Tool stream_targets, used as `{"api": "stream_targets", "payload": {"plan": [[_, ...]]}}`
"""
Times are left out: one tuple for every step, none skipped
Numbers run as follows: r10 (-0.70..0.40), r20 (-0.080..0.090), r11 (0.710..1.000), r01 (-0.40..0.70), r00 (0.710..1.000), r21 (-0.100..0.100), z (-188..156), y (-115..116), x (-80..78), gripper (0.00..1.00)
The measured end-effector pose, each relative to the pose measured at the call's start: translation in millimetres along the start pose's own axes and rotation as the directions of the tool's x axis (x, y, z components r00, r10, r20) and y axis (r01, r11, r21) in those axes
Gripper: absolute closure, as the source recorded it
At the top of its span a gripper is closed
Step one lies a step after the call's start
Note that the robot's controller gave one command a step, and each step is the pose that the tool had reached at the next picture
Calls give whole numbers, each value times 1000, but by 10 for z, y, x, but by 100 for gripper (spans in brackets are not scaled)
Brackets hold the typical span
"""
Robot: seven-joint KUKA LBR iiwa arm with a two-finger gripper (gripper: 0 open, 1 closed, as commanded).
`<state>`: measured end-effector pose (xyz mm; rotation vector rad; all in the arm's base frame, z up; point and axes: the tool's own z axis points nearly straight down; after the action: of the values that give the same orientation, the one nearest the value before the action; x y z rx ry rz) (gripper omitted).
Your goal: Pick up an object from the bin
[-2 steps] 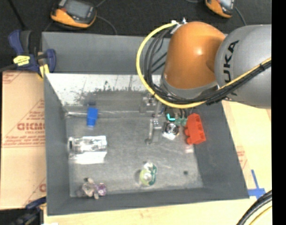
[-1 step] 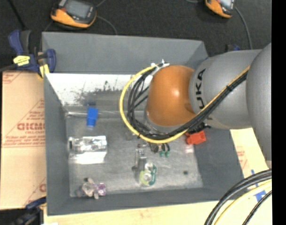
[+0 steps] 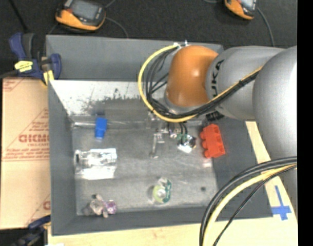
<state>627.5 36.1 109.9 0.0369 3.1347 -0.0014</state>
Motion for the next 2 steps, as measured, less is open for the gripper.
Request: {"api": "stream_targets", "payload": {"plan": [[-71,-4,997,71,997,-4,-93,758,253,0],[-122,-9,993,122,992,-4,418,1313,637,0]]}}
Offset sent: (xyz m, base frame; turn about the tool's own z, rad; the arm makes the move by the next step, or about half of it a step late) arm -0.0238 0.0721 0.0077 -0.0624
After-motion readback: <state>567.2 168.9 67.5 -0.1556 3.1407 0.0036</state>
